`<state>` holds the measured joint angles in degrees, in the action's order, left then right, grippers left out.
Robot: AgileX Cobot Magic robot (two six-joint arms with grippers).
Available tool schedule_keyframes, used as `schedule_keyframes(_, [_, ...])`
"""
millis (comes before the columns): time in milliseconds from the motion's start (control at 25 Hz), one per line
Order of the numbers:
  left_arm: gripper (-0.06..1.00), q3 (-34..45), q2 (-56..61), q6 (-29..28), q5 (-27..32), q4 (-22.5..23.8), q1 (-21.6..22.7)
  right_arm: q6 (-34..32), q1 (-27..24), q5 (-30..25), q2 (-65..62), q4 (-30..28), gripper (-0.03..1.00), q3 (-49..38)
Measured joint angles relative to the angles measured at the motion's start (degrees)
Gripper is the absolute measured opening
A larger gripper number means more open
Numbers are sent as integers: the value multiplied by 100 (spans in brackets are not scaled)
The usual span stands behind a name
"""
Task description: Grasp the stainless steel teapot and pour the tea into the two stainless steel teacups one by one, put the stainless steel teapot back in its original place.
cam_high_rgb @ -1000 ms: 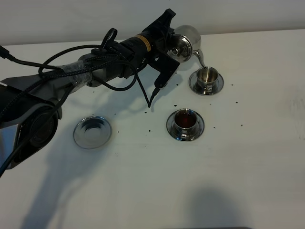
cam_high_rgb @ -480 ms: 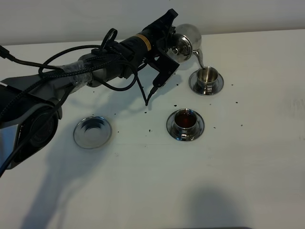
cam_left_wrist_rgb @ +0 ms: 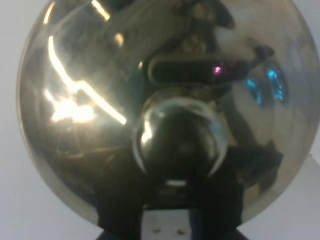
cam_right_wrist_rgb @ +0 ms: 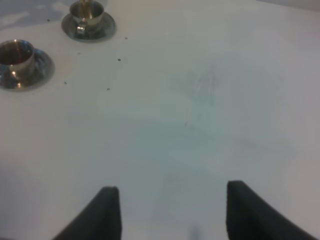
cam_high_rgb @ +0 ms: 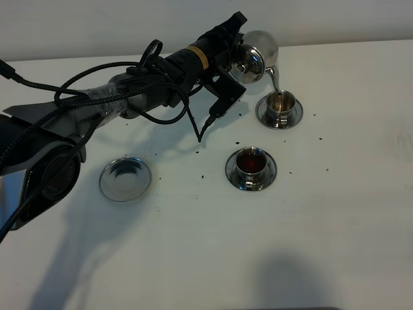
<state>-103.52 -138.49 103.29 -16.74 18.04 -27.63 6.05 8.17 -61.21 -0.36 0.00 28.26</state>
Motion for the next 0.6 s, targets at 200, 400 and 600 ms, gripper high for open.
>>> schedule_keyframes(200, [22, 0, 0, 151, -14, 1, 0, 0, 0, 0, 0, 0, 46, 0])
schedule_keyframes(400, [22, 0, 0, 252, -92, 17, 0, 0, 0, 0, 0, 0, 46, 0])
schedule_keyframes(600, [22, 0, 0, 279, -121, 23, 0, 0, 0, 0, 0, 0, 46, 0])
